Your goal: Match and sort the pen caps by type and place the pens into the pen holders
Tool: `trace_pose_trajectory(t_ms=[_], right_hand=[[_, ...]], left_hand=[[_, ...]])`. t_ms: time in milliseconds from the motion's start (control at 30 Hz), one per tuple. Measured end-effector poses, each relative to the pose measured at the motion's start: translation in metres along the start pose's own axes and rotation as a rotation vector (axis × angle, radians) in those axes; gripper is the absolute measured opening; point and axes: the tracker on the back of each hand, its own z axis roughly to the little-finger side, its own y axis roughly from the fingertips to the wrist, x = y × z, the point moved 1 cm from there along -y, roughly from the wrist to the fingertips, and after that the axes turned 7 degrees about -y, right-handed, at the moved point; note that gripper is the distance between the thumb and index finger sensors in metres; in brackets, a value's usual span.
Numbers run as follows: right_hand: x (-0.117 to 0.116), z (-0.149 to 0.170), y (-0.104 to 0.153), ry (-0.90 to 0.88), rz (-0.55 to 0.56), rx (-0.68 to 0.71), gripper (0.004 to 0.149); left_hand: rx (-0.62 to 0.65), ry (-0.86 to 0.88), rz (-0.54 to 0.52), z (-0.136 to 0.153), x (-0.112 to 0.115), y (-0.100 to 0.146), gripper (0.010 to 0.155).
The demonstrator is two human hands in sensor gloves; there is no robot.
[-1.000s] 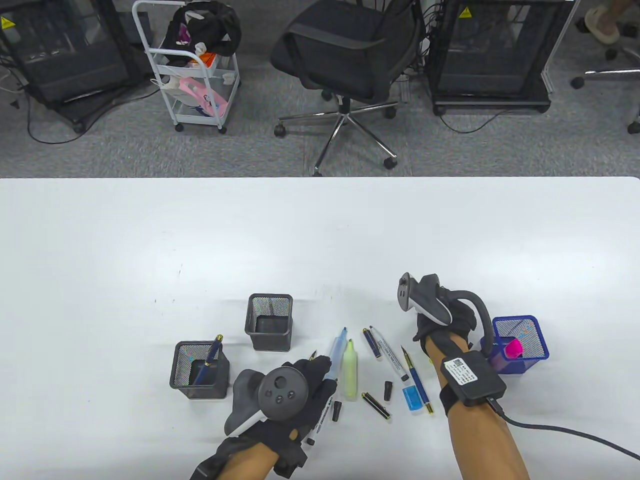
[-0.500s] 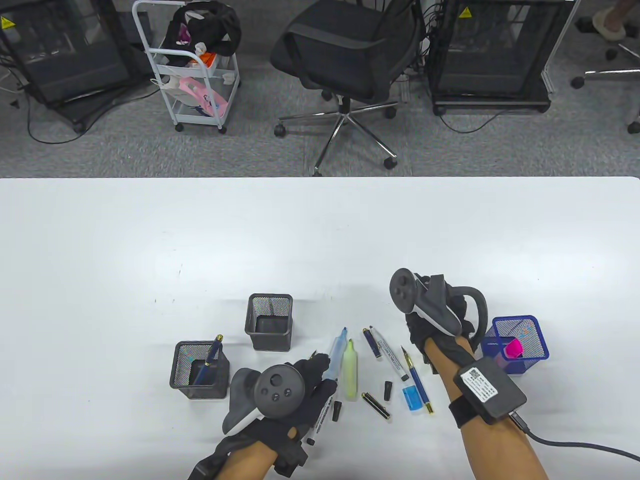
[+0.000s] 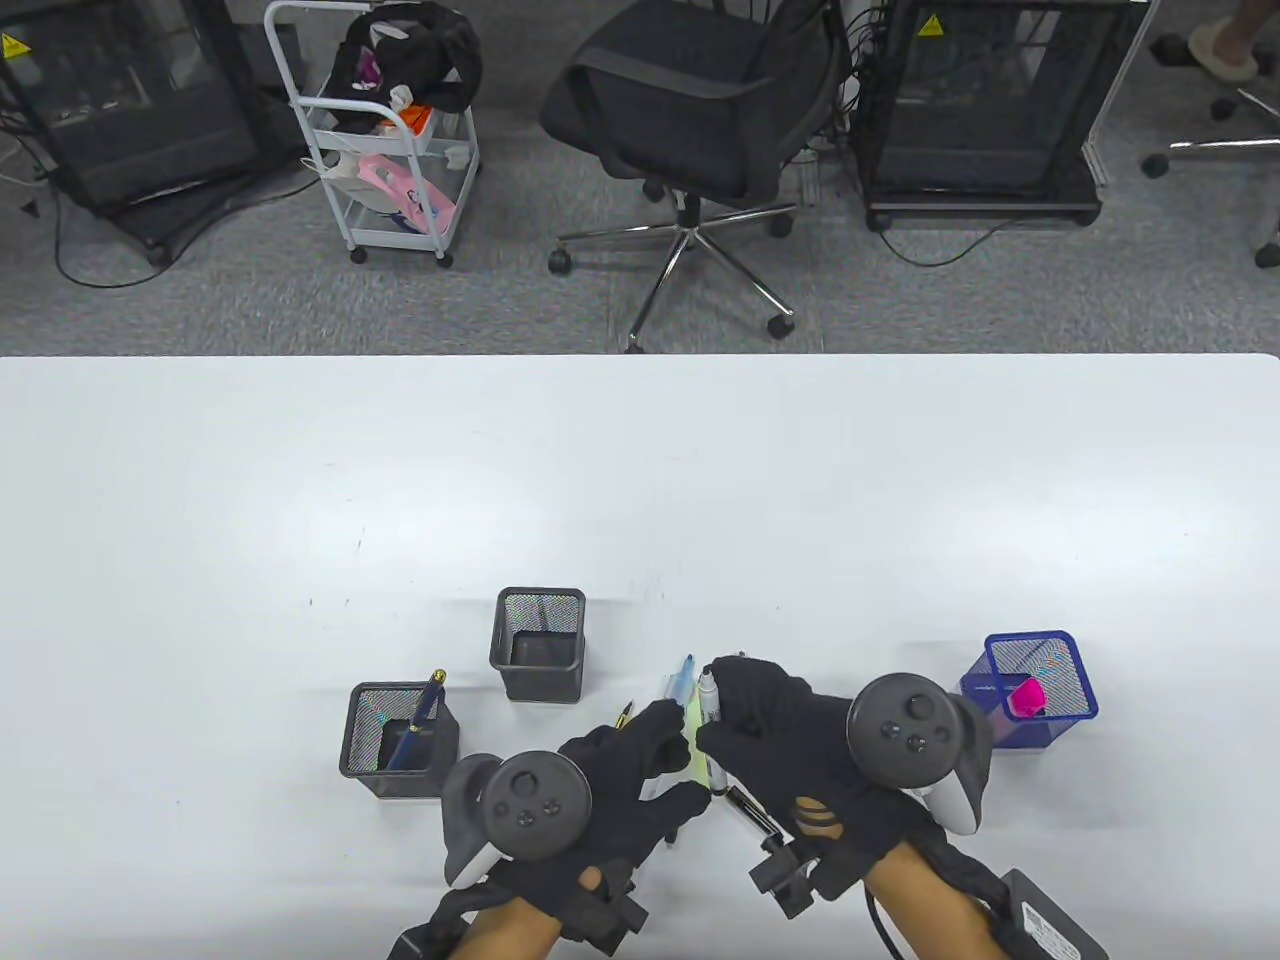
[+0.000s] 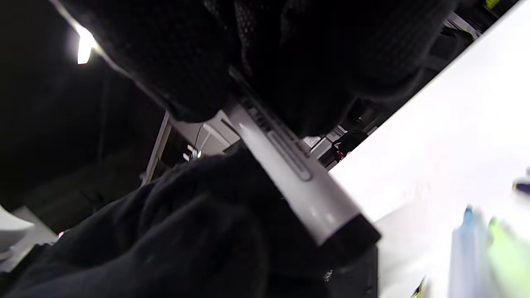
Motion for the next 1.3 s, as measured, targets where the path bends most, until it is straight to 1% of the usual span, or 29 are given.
trace_pose_trajectory(t_ms=[67, 100, 133, 200, 300, 367, 433, 500, 533, 567, 600, 733, 900, 1067, 1300], right_hand=[[-0.010, 0.012, 0.006, -0.114, 0.023, -0.039, 0.059], [-0.013, 0.016, 0.008, -0.128, 0.035, -0.049, 0.060], [-0.014, 0.017, 0.008, -0.123, 0.033, -0.048, 0.060], [-0.013, 0.018, 0.006, -0.098, -0.006, -0.053, 0.060], [-0.002, 0.020, 0.002, -0.016, -0.029, -0.041, 0.059], [0.007, 0.024, -0.001, 0.147, -0.046, -0.024, 0.059], [0.011, 0.033, -0.002, 0.472, -0.147, -0.033, 0.059], [0.003, 0.043, 0.000, 0.707, -0.180, 0.005, 0.060], [-0.004, 0.049, 0.001, 0.811, -0.235, 0.027, 0.060], [-0.010, 0.053, 0.002, 0.876, -0.291, 0.038, 0.061], [-0.020, 0.059, 0.003, 0.967, -0.346, 0.025, 0.062], [-0.038, 0.066, 0.003, 1.077, -0.417, 0.042, 0.064], [-0.051, 0.070, 0.003, 1.162, -0.446, 0.046, 0.067], [-0.057, 0.076, 0.003, 1.213, -0.475, 0.031, 0.069], [-0.065, 0.082, 0.002, 1.250, -0.493, 0.031, 0.069]], left_hand=[[0.010, -0.013, 0.010, -0.002, 0.004, 0.000, 0.073], [0.008, -0.017, 0.000, -0.003, 0.005, 0.000, 0.071], [0.005, -0.026, -0.005, -0.003, 0.005, 0.000, 0.069], [0.001, -0.033, 0.004, -0.001, 0.005, -0.001, 0.065], [-0.031, -0.034, 0.016, 0.002, 0.000, -0.002, 0.060], [-0.053, -0.062, 0.011, 0.006, -0.005, -0.001, 0.059], [-0.084, -0.073, 0.010, 0.013, -0.010, 0.000, 0.058], [-0.116, -0.053, 0.017, 0.020, -0.011, 0.000, 0.058], [-0.126, -0.043, 0.019, 0.023, -0.011, 0.000, 0.058], [-0.132, -0.035, 0.017, 0.025, -0.011, 0.000, 0.058], [-0.139, -0.034, 0.026, 0.027, -0.010, -0.001, 0.058], [-0.129, -0.074, 0.050, 0.025, -0.007, 0.000, 0.058], [-0.118, -0.083, 0.060, 0.024, -0.005, 0.000, 0.057], [-0.104, -0.088, 0.072, 0.023, -0.005, -0.001, 0.057], [-0.086, -0.101, 0.080, 0.021, -0.003, -0.001, 0.057]])
